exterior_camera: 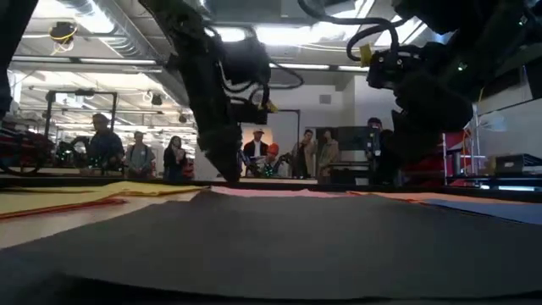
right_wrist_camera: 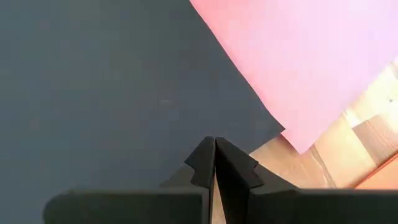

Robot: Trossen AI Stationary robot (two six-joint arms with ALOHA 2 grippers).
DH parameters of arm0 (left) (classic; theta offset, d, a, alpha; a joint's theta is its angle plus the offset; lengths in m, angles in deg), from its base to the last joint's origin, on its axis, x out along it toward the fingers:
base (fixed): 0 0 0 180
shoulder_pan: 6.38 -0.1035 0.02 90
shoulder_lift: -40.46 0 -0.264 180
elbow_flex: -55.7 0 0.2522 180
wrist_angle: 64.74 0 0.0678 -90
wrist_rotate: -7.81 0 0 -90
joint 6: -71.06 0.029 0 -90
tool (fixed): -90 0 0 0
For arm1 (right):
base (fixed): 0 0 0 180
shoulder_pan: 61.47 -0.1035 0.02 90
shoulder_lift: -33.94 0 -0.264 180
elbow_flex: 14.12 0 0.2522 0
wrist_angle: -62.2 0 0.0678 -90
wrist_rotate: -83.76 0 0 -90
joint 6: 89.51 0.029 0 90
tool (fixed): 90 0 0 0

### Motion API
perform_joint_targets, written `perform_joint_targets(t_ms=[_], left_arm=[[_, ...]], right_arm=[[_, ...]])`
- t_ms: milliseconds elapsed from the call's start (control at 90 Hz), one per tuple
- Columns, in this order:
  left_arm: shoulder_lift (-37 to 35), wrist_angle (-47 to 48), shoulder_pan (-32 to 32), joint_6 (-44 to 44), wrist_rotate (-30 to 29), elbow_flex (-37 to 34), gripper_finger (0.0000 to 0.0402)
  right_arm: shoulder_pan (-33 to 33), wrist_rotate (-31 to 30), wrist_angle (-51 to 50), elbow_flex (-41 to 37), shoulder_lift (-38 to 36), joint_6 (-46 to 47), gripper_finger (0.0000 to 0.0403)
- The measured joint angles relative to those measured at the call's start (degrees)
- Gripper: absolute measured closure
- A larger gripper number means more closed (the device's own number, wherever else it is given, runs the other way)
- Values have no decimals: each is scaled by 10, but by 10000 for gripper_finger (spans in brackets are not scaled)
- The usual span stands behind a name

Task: Organize paper
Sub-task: Stack the black paper on the top of the black paper

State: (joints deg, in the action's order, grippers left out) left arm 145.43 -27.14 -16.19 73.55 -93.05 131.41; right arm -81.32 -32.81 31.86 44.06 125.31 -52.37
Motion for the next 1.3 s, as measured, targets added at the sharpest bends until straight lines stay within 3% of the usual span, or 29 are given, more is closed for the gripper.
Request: perform_joint_targets(t_ms=[767,1056,1300], left_arm=[[23,-61,-90,131,2,-1,402],[14,-62,-78,128,2,-1,402],[-66,-26,-45,48,4,-1,402]], right_arm=[[0,0,0,0,0,3,402],[0,0,0,0,0,3,402],[0,3,0,0,0,3,402]])
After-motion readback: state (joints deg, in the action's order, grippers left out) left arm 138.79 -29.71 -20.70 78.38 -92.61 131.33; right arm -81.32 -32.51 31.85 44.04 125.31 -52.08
